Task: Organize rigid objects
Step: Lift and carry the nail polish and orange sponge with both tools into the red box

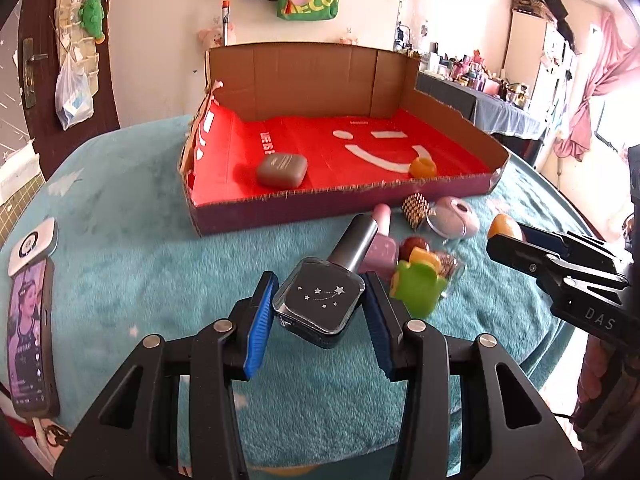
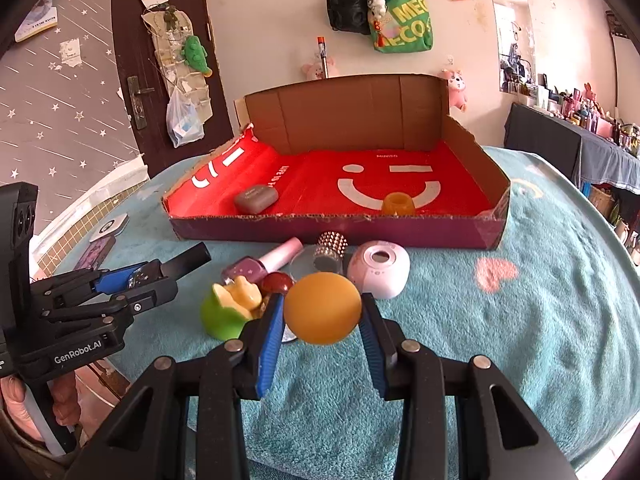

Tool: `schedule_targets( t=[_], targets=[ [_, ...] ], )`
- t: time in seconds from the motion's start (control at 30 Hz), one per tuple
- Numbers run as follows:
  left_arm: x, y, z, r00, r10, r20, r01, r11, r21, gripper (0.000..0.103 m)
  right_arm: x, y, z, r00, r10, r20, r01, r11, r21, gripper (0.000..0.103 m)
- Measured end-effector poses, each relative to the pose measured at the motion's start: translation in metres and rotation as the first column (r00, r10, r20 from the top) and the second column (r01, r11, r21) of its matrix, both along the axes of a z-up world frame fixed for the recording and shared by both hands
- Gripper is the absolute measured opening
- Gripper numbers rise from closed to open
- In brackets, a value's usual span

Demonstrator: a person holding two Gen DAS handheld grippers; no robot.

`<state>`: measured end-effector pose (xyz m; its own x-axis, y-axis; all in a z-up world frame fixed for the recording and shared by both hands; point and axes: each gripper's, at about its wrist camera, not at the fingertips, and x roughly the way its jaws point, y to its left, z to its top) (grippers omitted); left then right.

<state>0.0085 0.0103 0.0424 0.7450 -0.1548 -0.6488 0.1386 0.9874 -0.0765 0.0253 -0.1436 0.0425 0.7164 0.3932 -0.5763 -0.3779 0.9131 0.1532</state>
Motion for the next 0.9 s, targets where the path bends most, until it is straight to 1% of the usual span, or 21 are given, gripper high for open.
schedule_targets(
  t=[0.27,0.4,0.47,0.7,0.8,0.9],
  targets=[
    [0.014,-0.004,0.018,0.999,-0.031,0.033,0.031,1.000,-0.002,0.041,0.017,-0.001,0.017,0.999,0.043,-0.005,-0.043,0.998,0.041,0.040],
    [0.024,-0.003,0.024,0.998,-0.051,0.038,0.051,0.999,-0.013,0.041,0.026,0.000,0.027,0.998,0.060,0.000,-0.059,0.997,0.040,0.040],
    [0.032,-0.001,0.026,0.998,-0.063,0.024,0.064,0.998,-0.023,0.041,0.032,0.000,0.031,0.998,0.068,0.002,-0.068,0.997,0.041,0.040],
    [0.051,0.005,0.033,0.997,-0.076,0.008,0.076,0.996,-0.041,0.041,0.052,0.001,0.039,0.996,0.094,-0.009,-0.094,0.995,0.027,0.040],
    [0.062,0.007,0.031,0.996,-0.089,-0.018,0.087,0.995,-0.055,0.041,0.063,0.003,0.041,0.995,0.102,-0.019,-0.102,0.995,0.018,0.040],
    [0.073,0.007,0.026,0.994,-0.102,-0.045,0.099,0.993,-0.059,0.041,0.077,0.005,0.041,0.992,0.115,-0.047,-0.114,0.993,0.022,0.040]
  ],
)
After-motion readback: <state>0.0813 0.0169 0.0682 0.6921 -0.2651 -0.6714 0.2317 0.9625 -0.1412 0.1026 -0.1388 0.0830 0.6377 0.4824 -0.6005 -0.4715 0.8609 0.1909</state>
